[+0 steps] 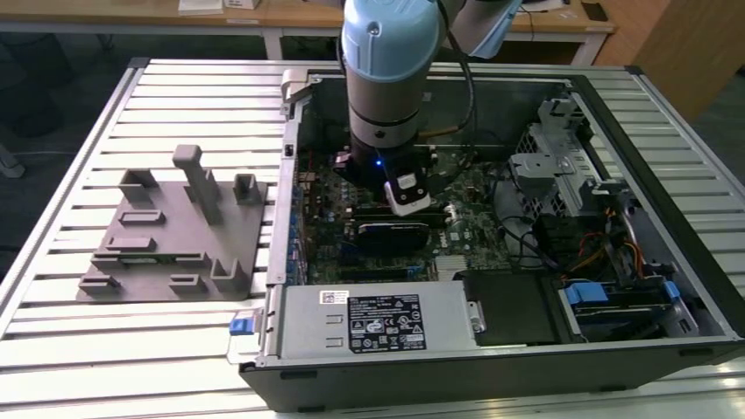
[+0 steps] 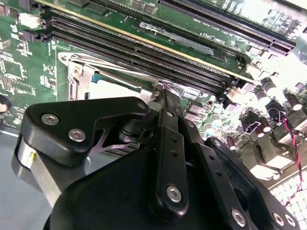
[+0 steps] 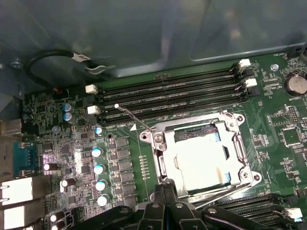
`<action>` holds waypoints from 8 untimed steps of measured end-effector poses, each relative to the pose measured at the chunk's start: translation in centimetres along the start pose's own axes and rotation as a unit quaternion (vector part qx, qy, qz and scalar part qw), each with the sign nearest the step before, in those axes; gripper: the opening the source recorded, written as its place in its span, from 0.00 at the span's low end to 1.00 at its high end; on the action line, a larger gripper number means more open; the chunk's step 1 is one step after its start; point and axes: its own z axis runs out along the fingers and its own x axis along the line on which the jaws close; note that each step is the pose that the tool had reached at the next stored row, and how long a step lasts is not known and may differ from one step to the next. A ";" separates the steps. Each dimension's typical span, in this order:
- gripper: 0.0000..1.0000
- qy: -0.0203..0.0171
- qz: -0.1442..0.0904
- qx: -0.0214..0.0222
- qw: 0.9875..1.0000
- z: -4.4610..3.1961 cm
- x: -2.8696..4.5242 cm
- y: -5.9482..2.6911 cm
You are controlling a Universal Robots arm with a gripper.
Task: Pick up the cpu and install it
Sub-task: 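Close the cpu cover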
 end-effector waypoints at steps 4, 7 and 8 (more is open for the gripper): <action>0.11 0.000 0.000 0.002 1.000 0.02 -0.02 0.02; 0.11 -0.001 0.000 0.007 1.000 0.07 -0.01 0.02; 0.11 -0.002 0.000 0.009 1.000 0.09 -0.01 0.04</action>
